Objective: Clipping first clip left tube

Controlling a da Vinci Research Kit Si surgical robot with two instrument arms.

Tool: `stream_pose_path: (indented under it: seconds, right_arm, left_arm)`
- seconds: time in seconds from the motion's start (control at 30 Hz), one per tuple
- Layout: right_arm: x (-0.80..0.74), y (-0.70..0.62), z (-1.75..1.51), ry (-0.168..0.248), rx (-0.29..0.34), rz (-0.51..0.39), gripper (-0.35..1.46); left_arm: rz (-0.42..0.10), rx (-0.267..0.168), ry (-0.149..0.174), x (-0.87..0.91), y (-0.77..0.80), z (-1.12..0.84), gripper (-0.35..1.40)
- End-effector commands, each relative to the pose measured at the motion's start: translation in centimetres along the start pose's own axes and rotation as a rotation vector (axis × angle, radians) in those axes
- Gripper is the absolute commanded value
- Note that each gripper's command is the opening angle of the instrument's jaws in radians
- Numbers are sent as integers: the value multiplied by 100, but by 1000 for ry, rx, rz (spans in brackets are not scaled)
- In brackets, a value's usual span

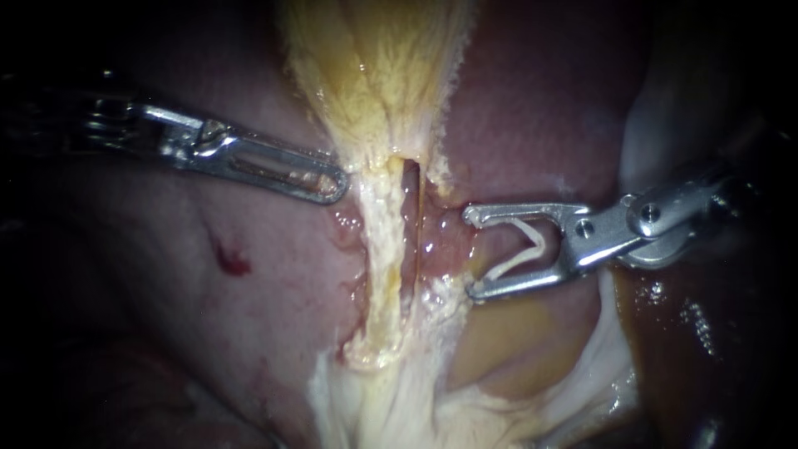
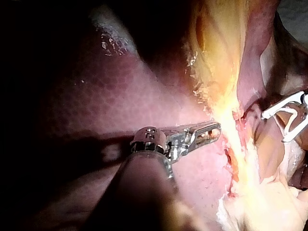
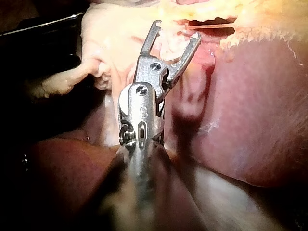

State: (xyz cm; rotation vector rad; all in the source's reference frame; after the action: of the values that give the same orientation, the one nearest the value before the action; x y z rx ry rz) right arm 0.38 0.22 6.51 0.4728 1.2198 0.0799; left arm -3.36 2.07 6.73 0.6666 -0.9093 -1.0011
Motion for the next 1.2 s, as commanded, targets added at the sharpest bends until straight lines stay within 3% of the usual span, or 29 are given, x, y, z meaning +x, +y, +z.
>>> stream_pose_path:
  seconds: [0.03, 0.17, 0.4, 0.63, 1.2]
  right_arm:
    - [0, 0, 0, 0, 0, 0, 50]
    - [0, 0, 0, 3, 0, 0, 50]
    - [0, 0, 0, 3, -1, 0, 50]
    - [1, 0, 0, 3, 0, 0, 50]
    - [7, -1, 16, 17, 10, 10, 50]
  left_arm:
    - [0, 0, 0, 0, 0, 0, -35]
    - [-2, 8, 5, -2, -2, -9, -35]
    - [-10, -10, -6, -14, -9, -57, -35]
    - [-25, -16, -39, -29, -16, -100, -35]
    - [-31, -18, -48, -30, -30, -101, -35]
